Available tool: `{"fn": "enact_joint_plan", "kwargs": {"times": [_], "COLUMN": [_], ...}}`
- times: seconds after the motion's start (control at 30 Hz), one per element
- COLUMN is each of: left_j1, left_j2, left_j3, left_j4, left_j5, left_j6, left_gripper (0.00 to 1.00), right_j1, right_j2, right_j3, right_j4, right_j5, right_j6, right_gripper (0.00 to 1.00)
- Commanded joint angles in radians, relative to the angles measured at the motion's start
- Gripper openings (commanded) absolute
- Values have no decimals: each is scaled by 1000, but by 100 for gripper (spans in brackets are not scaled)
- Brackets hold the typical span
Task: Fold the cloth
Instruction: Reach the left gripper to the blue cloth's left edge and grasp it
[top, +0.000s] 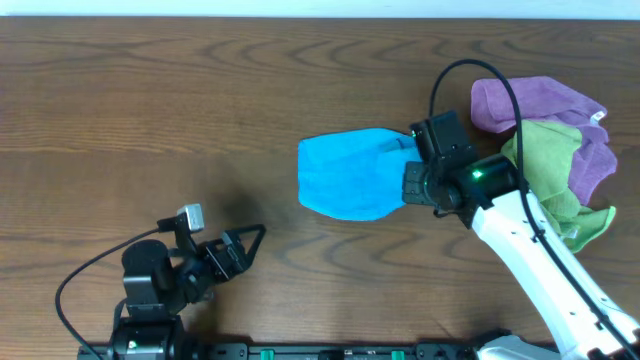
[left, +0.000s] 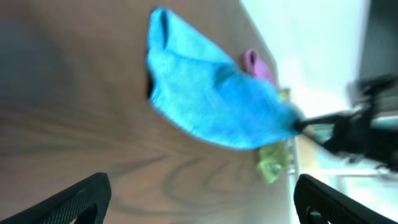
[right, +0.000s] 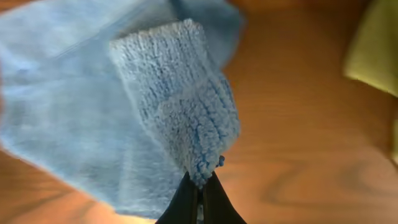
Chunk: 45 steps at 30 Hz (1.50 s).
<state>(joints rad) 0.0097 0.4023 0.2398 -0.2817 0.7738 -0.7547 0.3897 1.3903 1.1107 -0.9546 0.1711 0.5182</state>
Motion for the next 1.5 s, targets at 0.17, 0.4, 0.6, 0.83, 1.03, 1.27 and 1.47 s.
{"fn": "enact_joint_plan", "kwargs": {"times": [0.17,0.4,0.6,0.83,1.03,1.27,1.47], "left_j1": [-5,-16,-138,-265,-304,-328,-393], "left_j2": [26,182,386,630,835,1032,1133], "left_j3": [6,6,6,6,6,15,92], "left_j4": [23,35,251,463,710,919,945], "left_j5": [-67,-17,-18,-50,-51,-50,-76], "left_j6": [-254,-204,-192,-229,-281,-327,-327], "left_gripper": [96,87,95,95,95,95,95], "right_j1": [-51,-51,-51,-51,-51,-51,-51], "right_j2": [-2,-2,-2,-2,-2,-2,-2], "right_j3": [2,2,2,2,2,2,2], "right_j4": [-43,-28,-26,-26,-26,-26,-26], "right_j5": [128,128,127,113,108,107,98], "right_j6": [94,94,94,94,94,94,94], "right_gripper": [1,1,1,1,1,1,1]}}
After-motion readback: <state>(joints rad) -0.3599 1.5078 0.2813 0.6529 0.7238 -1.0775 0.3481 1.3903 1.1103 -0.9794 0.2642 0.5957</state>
